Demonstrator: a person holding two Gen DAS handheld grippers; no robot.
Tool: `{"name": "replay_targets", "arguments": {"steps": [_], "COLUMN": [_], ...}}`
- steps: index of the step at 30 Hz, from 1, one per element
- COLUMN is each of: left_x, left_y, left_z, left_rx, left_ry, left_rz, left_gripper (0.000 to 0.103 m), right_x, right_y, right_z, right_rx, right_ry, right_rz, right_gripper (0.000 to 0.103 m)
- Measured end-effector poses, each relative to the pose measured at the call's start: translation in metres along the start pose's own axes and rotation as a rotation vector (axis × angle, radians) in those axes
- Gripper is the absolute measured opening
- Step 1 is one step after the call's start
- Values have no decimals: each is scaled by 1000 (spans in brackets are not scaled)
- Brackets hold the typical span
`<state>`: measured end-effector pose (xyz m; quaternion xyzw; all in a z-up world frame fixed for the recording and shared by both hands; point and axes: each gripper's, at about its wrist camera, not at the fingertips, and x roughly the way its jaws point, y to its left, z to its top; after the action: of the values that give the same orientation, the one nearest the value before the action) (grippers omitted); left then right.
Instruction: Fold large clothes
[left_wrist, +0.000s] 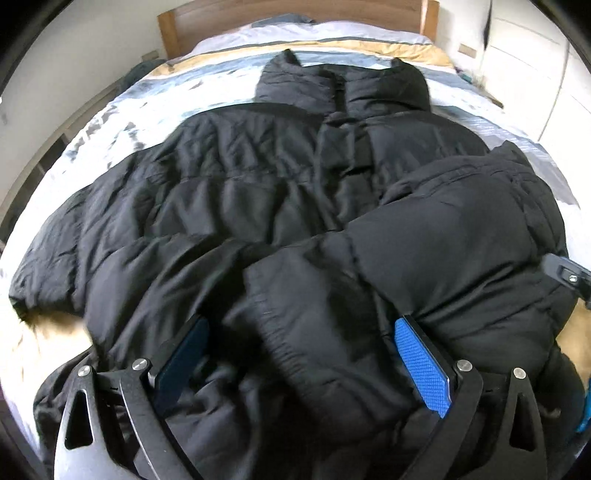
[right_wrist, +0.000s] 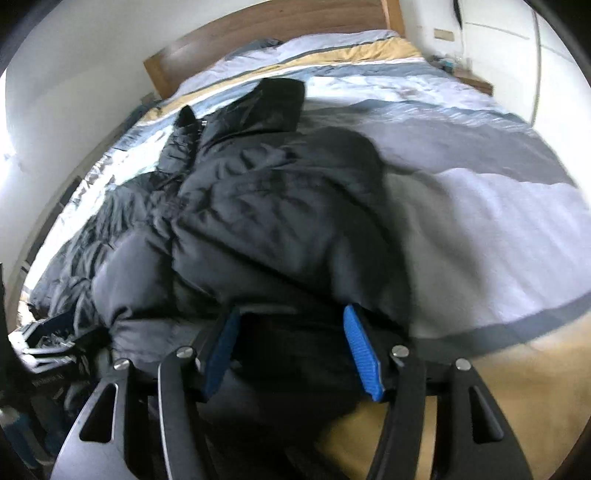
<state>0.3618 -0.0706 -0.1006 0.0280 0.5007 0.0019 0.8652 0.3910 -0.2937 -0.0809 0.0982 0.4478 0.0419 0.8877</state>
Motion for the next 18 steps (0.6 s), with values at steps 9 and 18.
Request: {"name": "replay_targets", "arguments": {"steps": [9,18], "left_x": [-87,-199], "left_y": [52,87], "left_z": [-39,-77], "left_rx": [-28,-103], "left_ry": [-63,-210], "left_rz": [125,75], "left_gripper": [99,99], "right_x": [-94,-198], "right_y": [2,38], "right_z": [-38,-87], "right_rx": [6,-10], "right_ry": [-21,-116], "right_rz": [-60,-35], "right_gripper": [57,57]}}
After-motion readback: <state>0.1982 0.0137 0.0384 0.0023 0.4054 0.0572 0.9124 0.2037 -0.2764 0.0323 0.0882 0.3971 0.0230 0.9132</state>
